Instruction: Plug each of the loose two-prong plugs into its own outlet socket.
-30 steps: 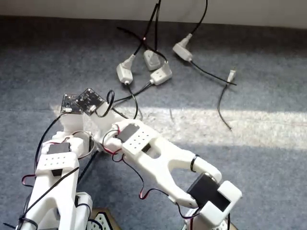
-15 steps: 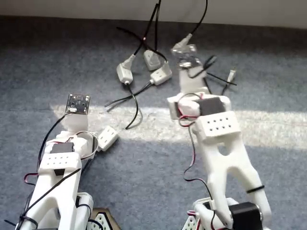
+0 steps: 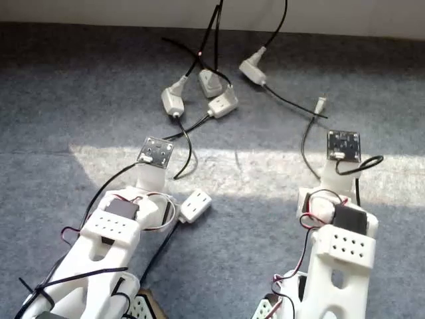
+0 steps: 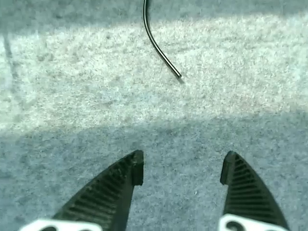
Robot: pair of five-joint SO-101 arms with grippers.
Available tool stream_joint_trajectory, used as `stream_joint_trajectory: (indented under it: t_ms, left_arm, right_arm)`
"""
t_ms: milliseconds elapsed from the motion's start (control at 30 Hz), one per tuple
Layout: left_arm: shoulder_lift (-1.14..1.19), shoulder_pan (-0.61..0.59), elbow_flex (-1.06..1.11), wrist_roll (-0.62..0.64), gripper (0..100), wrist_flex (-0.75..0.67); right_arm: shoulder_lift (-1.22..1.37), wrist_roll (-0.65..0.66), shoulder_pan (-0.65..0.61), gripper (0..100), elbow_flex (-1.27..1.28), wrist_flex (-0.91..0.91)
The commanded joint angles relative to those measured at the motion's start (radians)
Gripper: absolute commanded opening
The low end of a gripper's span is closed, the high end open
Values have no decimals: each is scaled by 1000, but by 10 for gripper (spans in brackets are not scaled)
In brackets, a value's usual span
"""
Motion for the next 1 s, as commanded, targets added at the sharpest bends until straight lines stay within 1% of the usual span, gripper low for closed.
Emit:
stream_joint_trajectory:
  t_ms: [0, 100, 167, 233, 300, 367, 533, 600, 667, 733, 767, 867, 900, 967]
  left_arm:
    - [-22, -25, -62, 15, 217, 6]
    - [-22, -150, -111, 15, 217, 8]
    - [-22, -245, -165, 14, 217, 11]
    - [-22, -332, -231, 12, 219, 14]
    - [-16, -409, -292, 12, 220, 46]
    - [-16, -460, -315, 14, 220, 87]
    - [-16, -450, -206, 15, 220, 104]
    - [-16, -427, -145, 15, 220, 69]
    - [-16, -403, -71, 15, 220, -5]
    - [-24, -383, -18, 15, 220, -78]
    - [-24, -375, -15, 15, 220, -94]
    - [-24, -372, -12, 14, 220, -95]
    - [-24, -372, -10, 14, 220, -95]
    - [-24, -372, -8, 12, 219, -95]
  right_arm:
    - [-44, 35, 77, 263, -2, 5]
    - [-28, 41, 148, 263, -48, -16]
    - [35, 72, 177, 263, -111, -12]
    - [159, 87, 209, 263, -216, -8]
    - [321, 87, 252, 263, -355, -8]
    - [503, 87, 283, 263, -526, 13]
    - [918, 87, 288, 263, -1049, 200]
    - [1066, 84, 272, 263, -1276, 268]
    - [1198, 92, 251, 263, -1494, 337]
    - [1325, 92, 209, 263, -1699, 392]
    - [1385, 92, 182, 263, -1793, 417]
    - [1560, 83, 84, 263, -2043, 493]
    - [1612, 71, 50, 263, -2111, 518]
    - [1712, -17, -8, 263, -2238, 552]
